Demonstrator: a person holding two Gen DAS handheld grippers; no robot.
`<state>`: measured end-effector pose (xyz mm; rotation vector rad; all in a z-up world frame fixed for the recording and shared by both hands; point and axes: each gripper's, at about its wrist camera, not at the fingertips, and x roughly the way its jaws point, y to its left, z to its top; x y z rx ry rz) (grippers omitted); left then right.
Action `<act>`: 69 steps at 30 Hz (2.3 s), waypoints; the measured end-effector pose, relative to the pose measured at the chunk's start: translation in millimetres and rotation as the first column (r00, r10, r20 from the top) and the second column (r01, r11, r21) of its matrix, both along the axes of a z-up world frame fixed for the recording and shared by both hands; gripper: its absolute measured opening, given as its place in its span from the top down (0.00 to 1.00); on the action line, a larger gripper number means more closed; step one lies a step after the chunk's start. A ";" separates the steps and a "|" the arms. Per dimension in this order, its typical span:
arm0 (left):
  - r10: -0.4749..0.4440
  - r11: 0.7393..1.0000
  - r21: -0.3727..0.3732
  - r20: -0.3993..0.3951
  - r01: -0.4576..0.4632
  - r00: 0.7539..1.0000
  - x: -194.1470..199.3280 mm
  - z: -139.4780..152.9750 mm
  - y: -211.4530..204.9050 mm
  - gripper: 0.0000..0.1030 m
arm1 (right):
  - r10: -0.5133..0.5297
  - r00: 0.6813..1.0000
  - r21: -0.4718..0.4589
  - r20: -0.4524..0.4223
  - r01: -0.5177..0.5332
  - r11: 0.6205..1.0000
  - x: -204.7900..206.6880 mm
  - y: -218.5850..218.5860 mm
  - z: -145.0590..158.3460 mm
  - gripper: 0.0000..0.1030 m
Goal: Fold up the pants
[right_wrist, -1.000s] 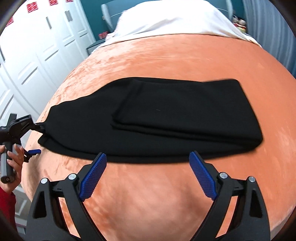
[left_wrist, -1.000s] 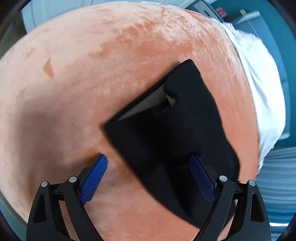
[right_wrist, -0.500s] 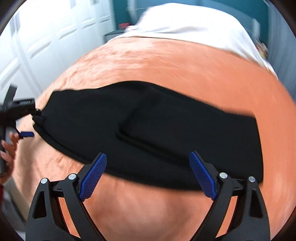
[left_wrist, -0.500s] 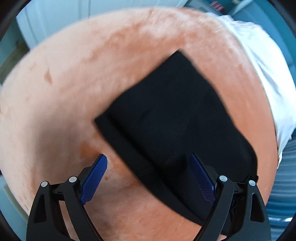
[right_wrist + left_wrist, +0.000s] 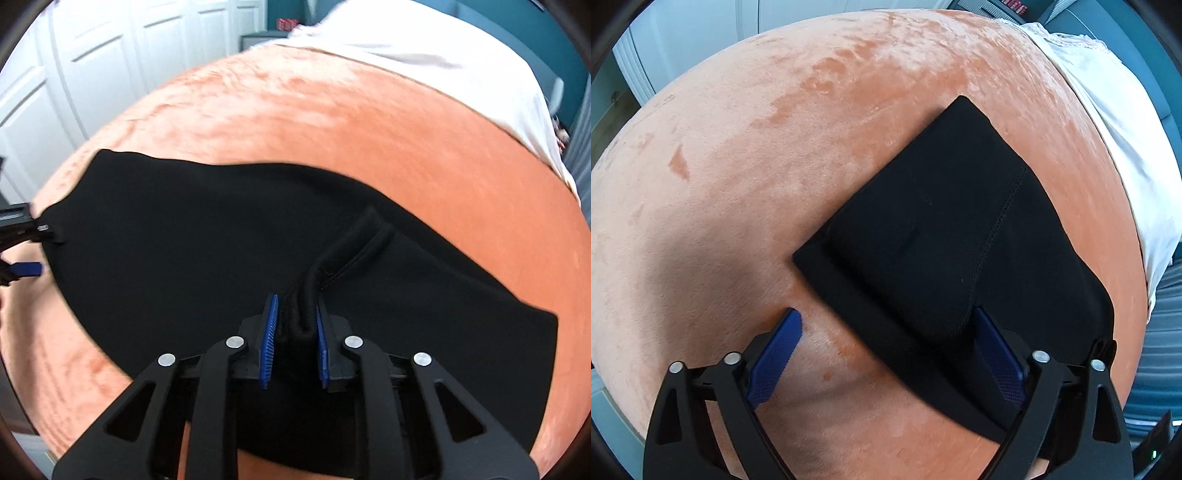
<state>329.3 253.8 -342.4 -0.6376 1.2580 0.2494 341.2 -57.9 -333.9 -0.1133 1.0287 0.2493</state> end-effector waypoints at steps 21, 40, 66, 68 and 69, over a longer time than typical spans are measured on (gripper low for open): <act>-0.151 0.976 0.182 0.187 0.117 0.971 15.2 91.2 -93.9 0.89 | -0.459 0.881 0.177 0.115 0.436 0.882 -143.5 -170.5 58.7 0.16; -0.696 0.704 0.225 0.033 0.673 0.717 -63.8 40.7 -459.4 0.58 | -0.621 0.784 0.228 0.002 0.604 0.764 -223.1 -309.5 26.1 0.16; -0.475 0.783 0.472 0.032 0.406 0.879 -91.4 76.1 -220.4 0.24 | -0.274 0.949 0.291 -0.156 0.310 0.905 -25.7 -200.3 1.1 0.70; -0.474 0.781 0.479 0.035 0.401 0.880 -89.5 78.1 -217.5 0.24 | -0.284 0.957 0.290 -0.065 0.290 0.912 -40.0 -197.5 36.2 0.72; -0.477 0.772 0.494 0.034 0.400 0.878 -89.1 80.7 -217.9 0.24 | -0.314 0.949 0.288 -0.013 0.304 0.908 -53.5 -201.9 58.6 0.72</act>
